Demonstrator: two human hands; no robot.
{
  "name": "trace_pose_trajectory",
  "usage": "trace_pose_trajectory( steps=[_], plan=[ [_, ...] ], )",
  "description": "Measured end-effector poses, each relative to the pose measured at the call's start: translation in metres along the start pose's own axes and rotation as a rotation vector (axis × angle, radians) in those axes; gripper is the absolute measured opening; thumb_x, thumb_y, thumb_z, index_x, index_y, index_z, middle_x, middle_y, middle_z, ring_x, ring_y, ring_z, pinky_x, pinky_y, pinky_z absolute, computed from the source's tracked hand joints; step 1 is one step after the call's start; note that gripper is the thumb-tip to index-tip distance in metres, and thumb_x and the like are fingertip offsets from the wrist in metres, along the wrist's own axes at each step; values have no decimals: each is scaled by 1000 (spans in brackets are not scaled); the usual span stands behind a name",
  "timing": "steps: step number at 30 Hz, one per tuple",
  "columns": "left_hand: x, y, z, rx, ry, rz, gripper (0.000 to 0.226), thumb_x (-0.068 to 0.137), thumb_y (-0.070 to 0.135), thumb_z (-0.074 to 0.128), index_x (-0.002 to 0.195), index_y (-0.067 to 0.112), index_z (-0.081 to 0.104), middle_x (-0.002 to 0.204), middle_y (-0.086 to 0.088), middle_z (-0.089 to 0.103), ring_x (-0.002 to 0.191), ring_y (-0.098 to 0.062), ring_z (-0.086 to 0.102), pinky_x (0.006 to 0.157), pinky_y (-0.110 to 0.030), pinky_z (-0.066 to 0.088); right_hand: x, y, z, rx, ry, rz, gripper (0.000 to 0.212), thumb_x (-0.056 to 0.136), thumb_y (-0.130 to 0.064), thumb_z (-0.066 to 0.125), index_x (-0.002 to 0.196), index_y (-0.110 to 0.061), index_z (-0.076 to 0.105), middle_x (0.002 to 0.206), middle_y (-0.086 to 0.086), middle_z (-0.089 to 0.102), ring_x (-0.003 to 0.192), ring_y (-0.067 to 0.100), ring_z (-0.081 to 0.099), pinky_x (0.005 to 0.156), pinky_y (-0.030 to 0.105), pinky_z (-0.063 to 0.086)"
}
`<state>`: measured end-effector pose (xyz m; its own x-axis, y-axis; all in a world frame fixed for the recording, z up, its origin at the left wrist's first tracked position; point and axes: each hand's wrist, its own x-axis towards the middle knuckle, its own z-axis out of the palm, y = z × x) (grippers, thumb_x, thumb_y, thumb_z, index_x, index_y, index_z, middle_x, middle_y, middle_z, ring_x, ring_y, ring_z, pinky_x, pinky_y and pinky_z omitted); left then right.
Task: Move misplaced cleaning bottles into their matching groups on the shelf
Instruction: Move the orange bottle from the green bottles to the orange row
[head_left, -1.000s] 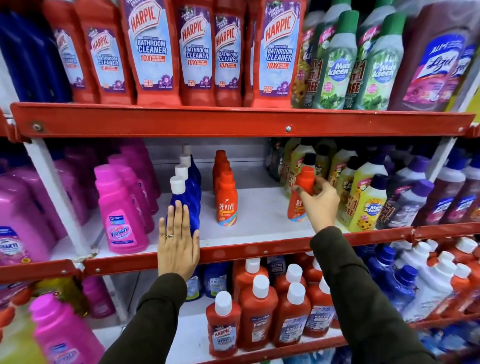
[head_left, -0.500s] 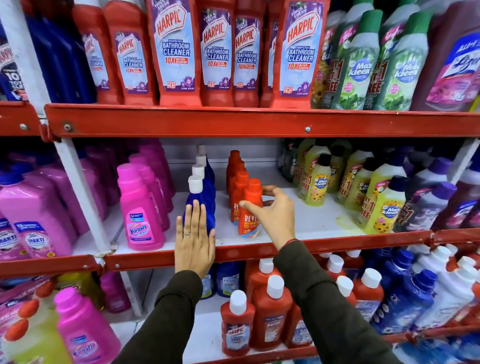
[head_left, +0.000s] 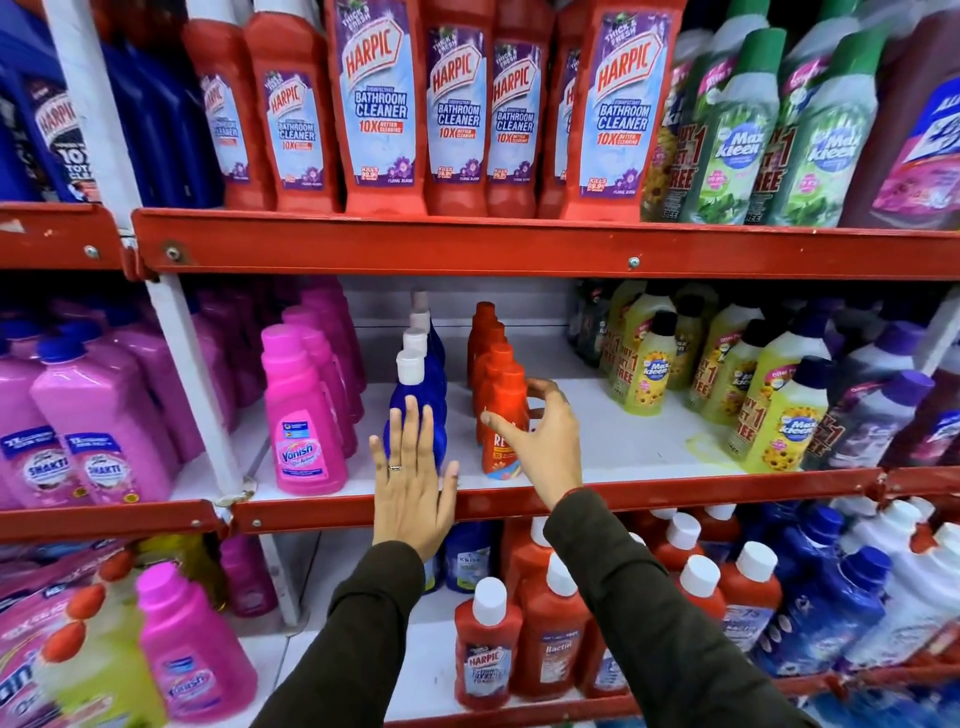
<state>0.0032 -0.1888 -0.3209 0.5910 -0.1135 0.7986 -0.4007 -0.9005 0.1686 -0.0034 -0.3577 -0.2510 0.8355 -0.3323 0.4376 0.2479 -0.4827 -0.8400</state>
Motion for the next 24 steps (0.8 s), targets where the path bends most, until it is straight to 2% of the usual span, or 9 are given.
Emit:
trace_pose_trajectory(
  steps=[2,4,6,7,9,11,14,17,24],
  plan=[
    [-4,13,-4,-206,-54,29,77,99,31,37,163,20,-6,172,-5,-3,160,-18,-10,128,-37,-14,-7,3,3,178,-25,70,79,78,-56,77,143,-26,42,144,-2,49,127,10,49,106,31,43],
    [-5,30,-6,-483,-142,-25,71,103,38,33,163,28,-4,171,13,-5,159,-7,-2,128,-21,-5,-15,8,3,341,-59,194,75,87,-63,62,149,-29,36,150,-3,44,135,11,46,112,35,41],
    [-4,50,-9,-762,-223,-190,66,103,55,25,161,36,1,165,32,-2,155,8,3,121,-6,5,-20,12,1,448,-127,299,61,90,-72,45,140,-39,44,136,-11,57,118,-3,60,97,24,50],
    [-2,58,-8,-871,-244,-289,65,102,58,23,161,38,3,164,33,0,154,10,4,121,-6,8,-21,13,0,447,-151,317,52,88,-76,38,129,-46,47,121,-20,61,102,-12,65,84,15,50],
    [6,73,-6,-1025,-276,-522,62,105,56,22,162,35,5,170,20,4,156,1,7,127,-23,11,-21,13,-2,449,-211,340,52,84,-80,31,122,-48,46,106,-31,59,88,-17,65,73,8,46],
    [22,80,-6,-1152,-325,-770,60,108,50,22,162,26,16,171,2,21,156,-14,22,129,-39,20,-20,14,-2,465,-285,350,67,81,-82,28,132,-43,46,110,-27,62,98,-9,64,81,14,48],
    [43,82,-4,-1326,-454,-1006,65,106,55,20,156,17,37,152,-12,51,139,-27,51,119,-42,38,-17,14,-4,462,-357,347,64,79,-83,27,123,-46,56,108,-27,68,100,-7,68,89,18,49],
    [47,81,-2,-1354,-513,-1027,68,105,58,19,156,17,38,150,-15,53,137,-30,53,119,-47,39,-16,14,-6,453,-406,346,54,78,-83,25,110,-52,56,100,-33,68,93,-14,68,83,13,49],
    [46,80,2,-1335,-524,-1019,68,104,59,20,156,19,36,151,-15,52,137,-31,52,121,-50,37,-18,16,-9,422,-433,317,64,77,-87,27,128,-52,45,108,-33,62,93,-19,65,82,11,47]
  ],
)
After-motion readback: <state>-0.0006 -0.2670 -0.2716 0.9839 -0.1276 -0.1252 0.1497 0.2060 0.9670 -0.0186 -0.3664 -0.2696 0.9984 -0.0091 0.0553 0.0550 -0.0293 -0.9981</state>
